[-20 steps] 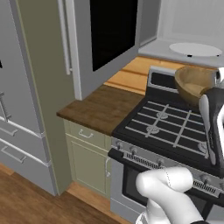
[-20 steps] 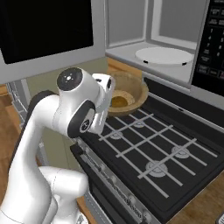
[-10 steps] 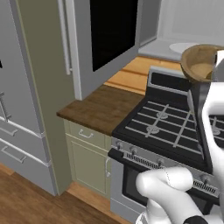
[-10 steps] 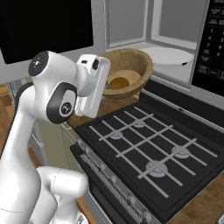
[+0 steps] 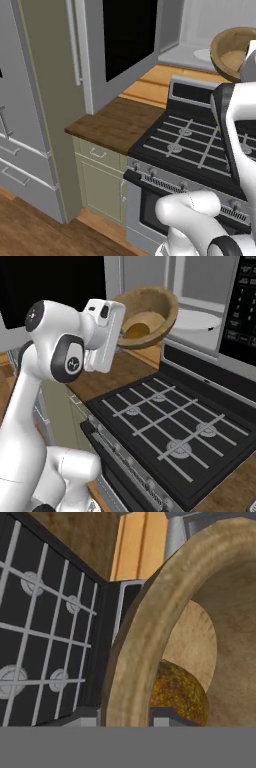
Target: Pick the avocado from the sink and place it in the bowl. Then pick the bowl and place it in the microwave. Then close the microwave door and press the start button.
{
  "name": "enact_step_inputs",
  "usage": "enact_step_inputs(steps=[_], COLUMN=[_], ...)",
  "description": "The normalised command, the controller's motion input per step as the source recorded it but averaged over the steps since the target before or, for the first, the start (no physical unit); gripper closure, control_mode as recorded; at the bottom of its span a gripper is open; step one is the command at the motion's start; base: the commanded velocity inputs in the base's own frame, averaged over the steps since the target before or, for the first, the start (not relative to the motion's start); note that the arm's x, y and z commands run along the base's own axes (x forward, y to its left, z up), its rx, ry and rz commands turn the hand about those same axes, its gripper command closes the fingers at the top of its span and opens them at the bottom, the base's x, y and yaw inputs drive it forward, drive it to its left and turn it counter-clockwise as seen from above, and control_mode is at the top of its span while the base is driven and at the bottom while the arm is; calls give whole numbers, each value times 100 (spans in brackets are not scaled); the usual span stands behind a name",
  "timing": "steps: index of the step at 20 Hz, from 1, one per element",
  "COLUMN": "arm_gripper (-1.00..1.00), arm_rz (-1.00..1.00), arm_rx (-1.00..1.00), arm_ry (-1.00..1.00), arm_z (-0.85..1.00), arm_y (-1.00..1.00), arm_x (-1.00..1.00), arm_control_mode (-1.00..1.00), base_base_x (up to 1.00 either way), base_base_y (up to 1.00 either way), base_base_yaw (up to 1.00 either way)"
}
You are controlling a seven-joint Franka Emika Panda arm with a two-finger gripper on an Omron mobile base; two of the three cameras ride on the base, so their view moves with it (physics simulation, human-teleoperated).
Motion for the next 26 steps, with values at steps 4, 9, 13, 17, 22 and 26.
enact_step_inputs(steps=[4,9,13,17,22,26], arm_gripper=[100,100,100,100,100,100], arm_rz=[0,0,0,0,1,2], arm_rx=[0,0,0,5,8,7], arm_ry=[3,3,0,0,0,0], arm_z=[36,22,5,0,0,0], arm_y=[0,-12,-22,-38,-41,-42], arm_x=[43,58,66,61,74,70], arm_control_mode=[-100,-100,-100,-100,-100,-100], base_base_x=[0,0,0,0,0,0], base_base_y=[0,0,0,0,0,0], base_base_yaw=[0,0,0,0,0,0])
